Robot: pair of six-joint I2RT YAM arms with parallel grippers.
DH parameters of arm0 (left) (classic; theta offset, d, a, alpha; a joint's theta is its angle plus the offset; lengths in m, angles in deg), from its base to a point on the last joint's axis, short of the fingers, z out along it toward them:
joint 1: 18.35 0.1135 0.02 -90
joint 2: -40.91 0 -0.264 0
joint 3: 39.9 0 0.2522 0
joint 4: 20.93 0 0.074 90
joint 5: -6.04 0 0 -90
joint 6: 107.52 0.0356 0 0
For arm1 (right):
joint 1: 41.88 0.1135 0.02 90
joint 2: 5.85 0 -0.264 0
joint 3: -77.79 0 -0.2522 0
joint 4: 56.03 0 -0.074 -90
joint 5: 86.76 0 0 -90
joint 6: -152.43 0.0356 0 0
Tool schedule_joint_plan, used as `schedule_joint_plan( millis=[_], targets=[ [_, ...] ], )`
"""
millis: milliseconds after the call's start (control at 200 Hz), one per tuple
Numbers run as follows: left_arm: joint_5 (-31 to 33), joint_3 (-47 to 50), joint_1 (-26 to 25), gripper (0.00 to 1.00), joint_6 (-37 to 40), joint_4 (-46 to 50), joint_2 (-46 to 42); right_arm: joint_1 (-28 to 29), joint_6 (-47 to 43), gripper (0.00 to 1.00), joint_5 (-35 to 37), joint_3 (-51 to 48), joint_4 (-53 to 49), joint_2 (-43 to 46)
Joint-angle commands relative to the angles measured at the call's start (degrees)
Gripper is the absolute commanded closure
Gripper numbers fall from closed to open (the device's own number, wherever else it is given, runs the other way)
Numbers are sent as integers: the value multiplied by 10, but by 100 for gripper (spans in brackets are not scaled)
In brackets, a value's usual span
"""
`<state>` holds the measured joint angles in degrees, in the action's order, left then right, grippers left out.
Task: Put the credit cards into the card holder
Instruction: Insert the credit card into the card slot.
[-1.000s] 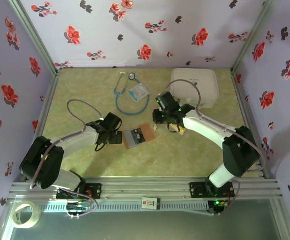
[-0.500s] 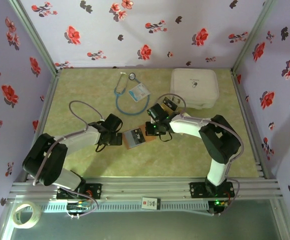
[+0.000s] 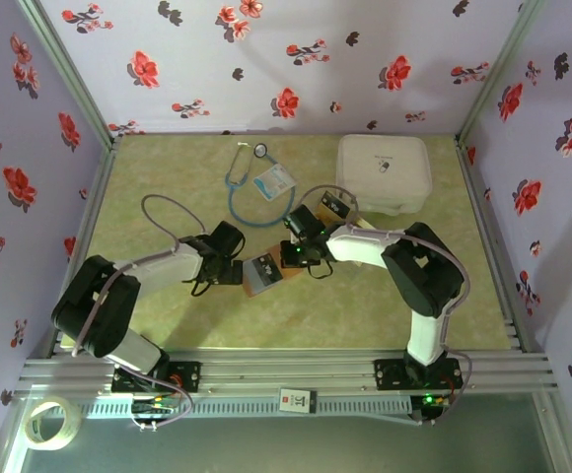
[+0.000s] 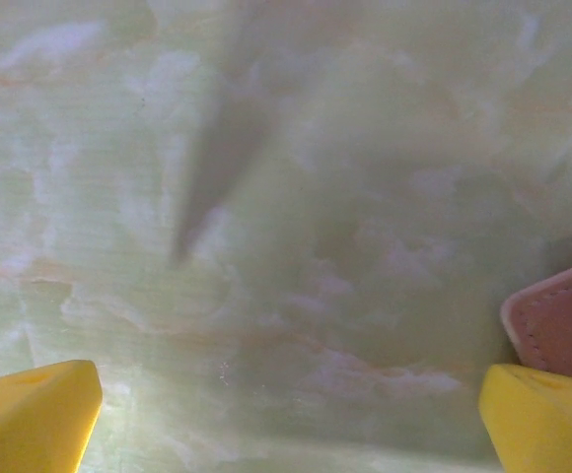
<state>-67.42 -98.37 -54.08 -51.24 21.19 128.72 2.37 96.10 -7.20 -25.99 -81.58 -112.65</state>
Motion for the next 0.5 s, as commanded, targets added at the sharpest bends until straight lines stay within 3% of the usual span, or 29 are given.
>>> schedule_joint_plan(
  millis=[0, 495],
  targets=[
    [18, -10, -2, 0, 9, 3, 18, 11, 4, 100, 10, 19, -14, -16],
    [19, -7, -5, 0, 8, -1, 22, 46, -3, 100, 15, 54, -38, -37]
  ],
)
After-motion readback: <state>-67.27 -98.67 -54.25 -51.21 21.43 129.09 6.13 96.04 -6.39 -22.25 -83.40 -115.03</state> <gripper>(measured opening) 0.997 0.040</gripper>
